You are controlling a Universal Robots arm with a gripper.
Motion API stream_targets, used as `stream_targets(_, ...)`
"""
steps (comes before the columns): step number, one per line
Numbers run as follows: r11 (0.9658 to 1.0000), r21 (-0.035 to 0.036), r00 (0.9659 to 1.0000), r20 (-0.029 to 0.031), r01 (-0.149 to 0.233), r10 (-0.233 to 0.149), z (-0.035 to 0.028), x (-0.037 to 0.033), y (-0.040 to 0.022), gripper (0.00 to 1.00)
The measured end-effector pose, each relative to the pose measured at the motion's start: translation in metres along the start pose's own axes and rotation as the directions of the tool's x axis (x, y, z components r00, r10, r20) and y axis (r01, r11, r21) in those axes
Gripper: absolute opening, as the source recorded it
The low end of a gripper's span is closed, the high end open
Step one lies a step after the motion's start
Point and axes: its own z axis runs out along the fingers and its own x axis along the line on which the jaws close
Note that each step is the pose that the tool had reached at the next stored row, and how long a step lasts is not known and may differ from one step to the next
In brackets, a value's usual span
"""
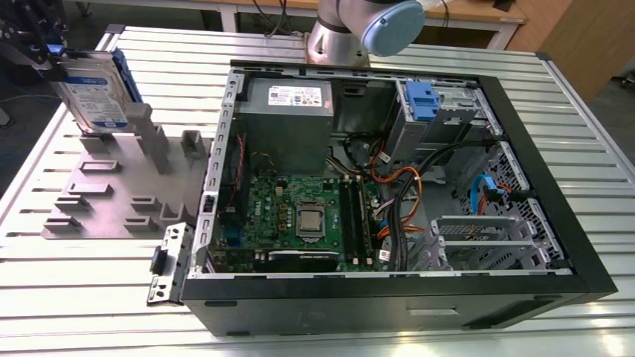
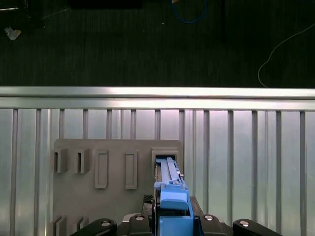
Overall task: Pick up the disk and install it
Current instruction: 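Pick up the disk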
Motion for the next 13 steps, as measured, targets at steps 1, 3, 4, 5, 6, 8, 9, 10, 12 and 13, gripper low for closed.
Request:
stream_targets(1, 1.0, -0.0001, 1.0, 0.0, 0.0, 0.0, -0.0003, 0.0, 0.0, 0.36)
stream_targets(3, 1.0, -0.0002, 1.0, 0.0, 0.0, 0.0, -0.0005, 0.0, 0.0, 0.36)
stream_targets(4, 1.0, -0.0002, 1.0, -0.0001, 0.0, 0.0, -0.0007, 0.0, 0.0, 0.36)
stream_targets(5, 1.0, -0.0003, 1.0, -0.0001, 0.0, 0.0, -0.0009, 0.0, 0.0, 0.36)
stream_targets(6, 1.0, -0.0002, 1.0, 0.0, 0.0, 0.0, -0.0011, 0.0, 0.0, 0.36)
stream_targets(8, 1.0, -0.0003, 1.0, -0.0001, 0.0, 0.0, -0.0015, 0.0, 0.0, 0.36)
stream_targets(9, 1.0, -0.0001, 1.0, -0.0001, 0.0, 0.0, -0.0017, 0.0, 0.0, 0.36)
stream_targets(10, 1.0, -0.0001, 1.0, 0.0, 0.0, 0.0, -0.0018, 0.0, 0.0, 0.36)
stream_targets(12, 1.0, -0.0002, 1.0, -0.0001, 0.0, 0.0, -0.0023, 0.0, 0.0, 0.36)
stream_targets(13, 1.0, -0.0002, 1.0, -0.0001, 0.0, 0.0, -0.0025, 0.0, 0.0, 0.36)
